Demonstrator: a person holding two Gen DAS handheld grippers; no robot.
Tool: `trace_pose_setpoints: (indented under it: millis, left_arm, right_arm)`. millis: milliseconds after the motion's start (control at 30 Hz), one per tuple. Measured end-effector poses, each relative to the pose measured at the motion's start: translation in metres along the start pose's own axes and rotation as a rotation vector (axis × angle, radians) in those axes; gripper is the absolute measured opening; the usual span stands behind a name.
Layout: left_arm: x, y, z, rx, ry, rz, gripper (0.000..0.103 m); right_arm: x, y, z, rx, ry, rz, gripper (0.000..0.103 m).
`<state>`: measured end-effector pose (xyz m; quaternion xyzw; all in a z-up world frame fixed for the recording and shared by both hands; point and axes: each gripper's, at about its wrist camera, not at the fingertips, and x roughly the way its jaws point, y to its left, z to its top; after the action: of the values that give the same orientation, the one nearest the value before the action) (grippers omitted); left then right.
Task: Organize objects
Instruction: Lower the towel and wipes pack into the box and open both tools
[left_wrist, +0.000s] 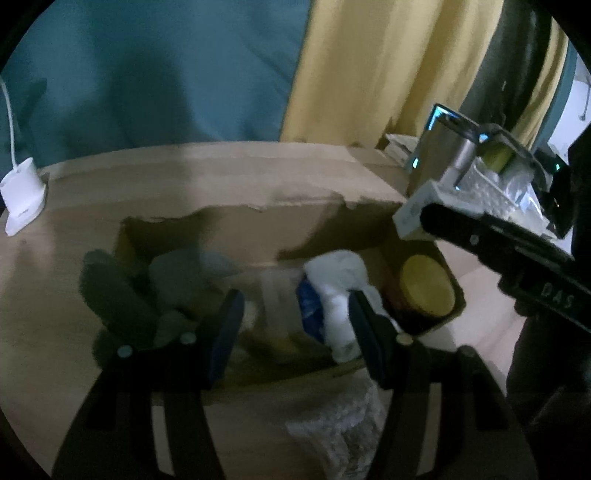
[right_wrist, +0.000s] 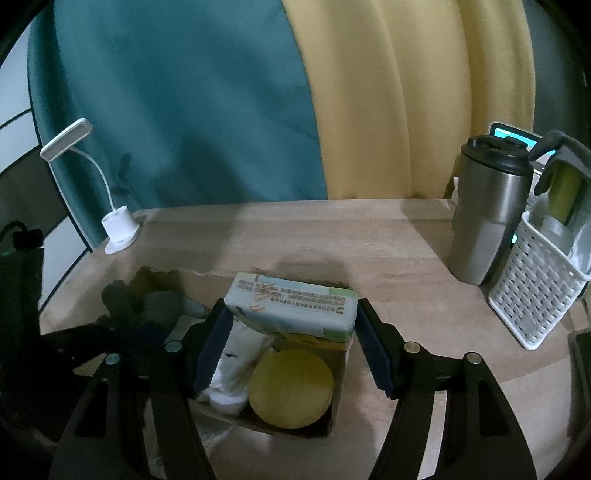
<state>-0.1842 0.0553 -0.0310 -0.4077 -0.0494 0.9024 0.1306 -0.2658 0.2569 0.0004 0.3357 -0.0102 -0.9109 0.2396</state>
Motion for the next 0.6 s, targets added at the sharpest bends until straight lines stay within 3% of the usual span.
trace_pose_setpoints:
  millis: [600]
  left_arm:
    - [0.005,0.019,0.008,-0.037,-0.004,0.003,0.060]
  right_arm:
    - [0.026,0.002,0.007,-0.010,0.024,-0.015,0.071]
